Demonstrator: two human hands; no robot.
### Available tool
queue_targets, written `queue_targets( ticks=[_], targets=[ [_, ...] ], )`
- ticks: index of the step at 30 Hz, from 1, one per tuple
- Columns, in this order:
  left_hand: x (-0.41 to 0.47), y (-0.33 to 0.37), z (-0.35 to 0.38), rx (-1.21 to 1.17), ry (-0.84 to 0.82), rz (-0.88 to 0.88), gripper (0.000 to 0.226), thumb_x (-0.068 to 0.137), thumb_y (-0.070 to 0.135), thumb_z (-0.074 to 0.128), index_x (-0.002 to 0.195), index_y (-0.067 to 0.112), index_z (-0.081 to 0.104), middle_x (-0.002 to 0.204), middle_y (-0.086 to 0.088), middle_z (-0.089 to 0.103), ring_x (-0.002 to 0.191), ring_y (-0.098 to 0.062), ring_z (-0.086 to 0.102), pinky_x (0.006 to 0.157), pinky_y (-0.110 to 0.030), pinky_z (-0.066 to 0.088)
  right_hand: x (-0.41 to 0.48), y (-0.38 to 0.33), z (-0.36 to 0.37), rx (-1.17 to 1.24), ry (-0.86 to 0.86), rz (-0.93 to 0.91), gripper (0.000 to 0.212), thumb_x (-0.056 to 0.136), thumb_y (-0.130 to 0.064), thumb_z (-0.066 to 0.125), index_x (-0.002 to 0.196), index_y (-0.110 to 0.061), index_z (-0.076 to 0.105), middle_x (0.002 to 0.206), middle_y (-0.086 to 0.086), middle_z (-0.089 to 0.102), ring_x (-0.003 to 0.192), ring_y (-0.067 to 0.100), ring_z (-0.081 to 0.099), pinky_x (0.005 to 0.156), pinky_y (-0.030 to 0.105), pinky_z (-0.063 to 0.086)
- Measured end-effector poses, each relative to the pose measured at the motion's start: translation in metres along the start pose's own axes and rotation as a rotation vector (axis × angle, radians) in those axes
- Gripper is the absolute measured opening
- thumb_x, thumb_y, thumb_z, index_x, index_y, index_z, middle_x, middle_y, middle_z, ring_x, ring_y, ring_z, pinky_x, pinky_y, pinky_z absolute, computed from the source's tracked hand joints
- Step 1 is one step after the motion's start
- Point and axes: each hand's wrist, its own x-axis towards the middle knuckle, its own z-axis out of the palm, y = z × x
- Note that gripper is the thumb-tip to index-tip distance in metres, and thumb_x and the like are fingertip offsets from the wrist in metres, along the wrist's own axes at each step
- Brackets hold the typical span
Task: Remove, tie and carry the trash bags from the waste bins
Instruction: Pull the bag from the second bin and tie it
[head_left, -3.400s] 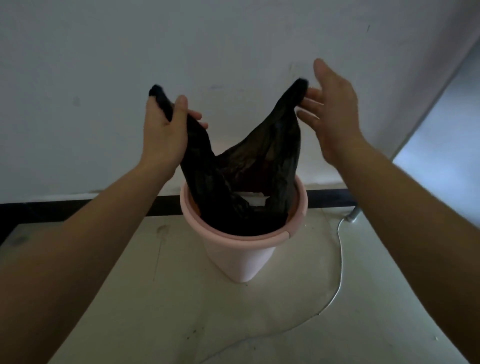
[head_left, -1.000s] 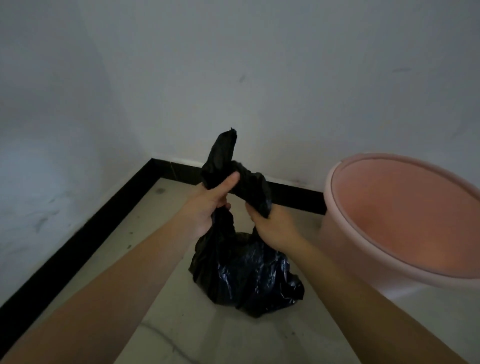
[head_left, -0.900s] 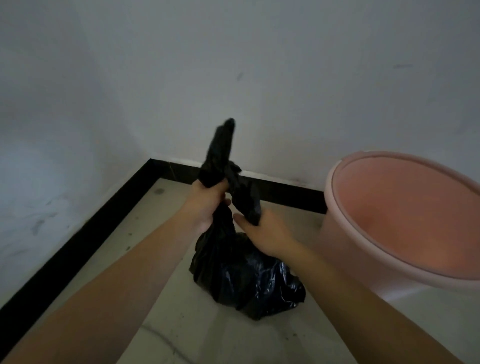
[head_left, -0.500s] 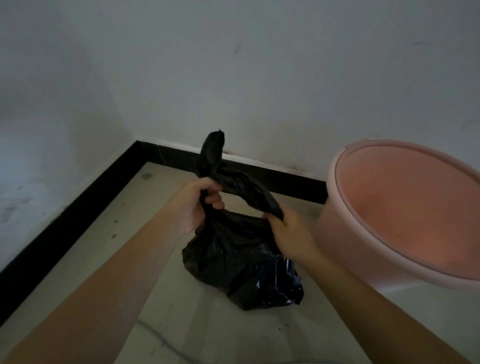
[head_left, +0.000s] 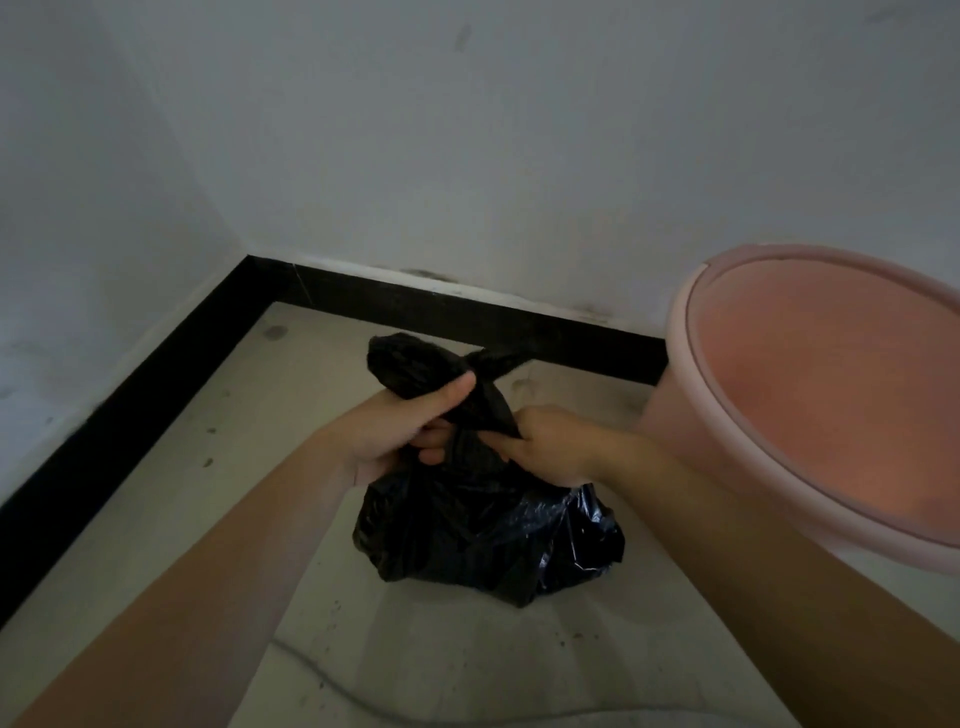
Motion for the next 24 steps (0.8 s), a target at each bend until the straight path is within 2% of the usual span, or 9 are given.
queue_targets(
  ticks=[3, 6, 8, 11, 13, 15, 17, 19, 24],
  targets=[
    [0.007, -0.001, 0.001, -0.046, 0.040, -0.016, 0.056, 0.091, 0.055, 0.061, 0.058, 0.019, 0.033, 0.050, -0.001, 0.027, 0.045, -0.016, 0.028, 0.048, -0.023, 0.032, 0.008, 0.008, 0.002, 0.078, 0.022, 0.031, 0.039, 0.094, -0.060, 0.051, 0.083, -0.025, 0.063, 0.084, -0.003, 0.067, 0.081, 0.014, 0.064, 0.076, 0.026, 0.051],
    [0.007, 0.001, 0.003, -0.069, -0.003, -0.005, 0.060, 0.095, 0.059, 0.051, 0.060, 0.013, 0.034, 0.048, -0.003, 0.028, 0.044, -0.016, 0.028, 0.047, -0.023, 0.031, 0.007, 0.018, -0.004, 0.347, 0.118, 0.027, 0.079, 0.062, -0.082, 0.066, 0.115, -0.024, 0.065, 0.105, -0.003, 0.073, 0.096, 0.012, 0.070, 0.090, 0.036, 0.056],
    [0.009, 0.002, 0.004, -0.090, -0.027, 0.002, 0.061, 0.096, 0.060, 0.049, 0.060, 0.011, 0.038, 0.048, -0.003, 0.030, 0.044, -0.016, 0.030, 0.046, -0.023, 0.031, 0.002, 0.014, -0.009, 0.508, 0.173, 0.040, 0.094, 0.057, -0.081, 0.066, 0.132, -0.026, 0.052, 0.115, -0.008, 0.065, 0.098, 0.003, 0.065, 0.083, 0.024, 0.054],
    [0.013, 0.004, 0.008, -0.152, -0.024, 0.029, 0.056, 0.097, 0.053, 0.051, 0.056, 0.015, 0.051, 0.048, 0.001, 0.037, 0.043, -0.012, 0.031, 0.043, -0.021, 0.030, 0.004, 0.002, -0.014, 0.796, 0.378, 0.005, 0.079, 0.064, -0.080, 0.056, 0.122, -0.026, 0.056, 0.116, -0.006, 0.066, 0.092, 0.002, 0.067, 0.076, 0.020, 0.050],
    [0.016, 0.003, 0.011, -0.177, -0.030, 0.039, 0.053, 0.098, 0.049, 0.052, 0.057, 0.016, 0.052, 0.048, 0.003, 0.039, 0.042, -0.010, 0.031, 0.042, -0.020, 0.030, 0.009, -0.005, -0.014, 0.912, 0.525, -0.029, 0.051, 0.074, -0.075, 0.060, 0.102, -0.033, 0.065, 0.101, -0.007, 0.071, 0.090, 0.004, 0.068, 0.079, 0.024, 0.053],
    [0.016, 0.003, 0.012, -0.200, -0.049, 0.033, 0.057, 0.099, 0.047, 0.051, 0.061, 0.004, 0.050, 0.049, 0.001, 0.039, 0.042, -0.010, 0.031, 0.042, -0.020, 0.031, 0.012, -0.012, -0.017, 0.926, 0.660, -0.043, 0.023, 0.088, -0.056, 0.063, 0.092, -0.034, 0.071, 0.083, -0.016, 0.069, 0.075, -0.004, 0.063, 0.069, 0.014, 0.049],
    [0.018, 0.001, 0.012, -0.307, -0.060, 0.054, 0.049, 0.103, 0.040, 0.046, 0.094, -0.007, 0.059, 0.054, -0.001, 0.044, 0.042, -0.010, 0.034, 0.041, -0.020, 0.032, 0.015, -0.012, -0.018, 0.956, 0.739, -0.046, 0.017, 0.095, -0.043, 0.061, 0.094, -0.031, 0.074, 0.079, -0.014, 0.066, 0.069, -0.001, 0.055, 0.065, 0.016, 0.044],
    [0.018, 0.001, 0.012, -0.490, -0.101, 0.127, 0.033, 0.105, 0.032, 0.043, 0.133, 0.023, 0.058, 0.062, -0.002, 0.049, 0.041, -0.009, 0.037, 0.040, -0.021, 0.033, 0.015, -0.009, -0.017, 0.993, 0.748, -0.014, 0.016, 0.096, -0.038, 0.062, 0.095, -0.028, 0.075, 0.078, -0.006, 0.064, 0.068, 0.007, 0.050, 0.066, 0.025, 0.044],
    [0.017, 0.000, 0.013, -0.632, -0.276, 0.197, 0.020, 0.100, 0.032, 0.047, 0.099, 0.018, 0.061, 0.071, -0.005, 0.056, 0.040, -0.009, 0.043, 0.040, -0.020, 0.032, 0.011, -0.002, -0.016, 0.981, 0.737, 0.089, 0.024, 0.093, -0.034, 0.067, 0.096, -0.011, 0.074, 0.067, -0.001, 0.058, 0.051, 0.005, 0.045, 0.055, 0.024, 0.040]
  ],
)
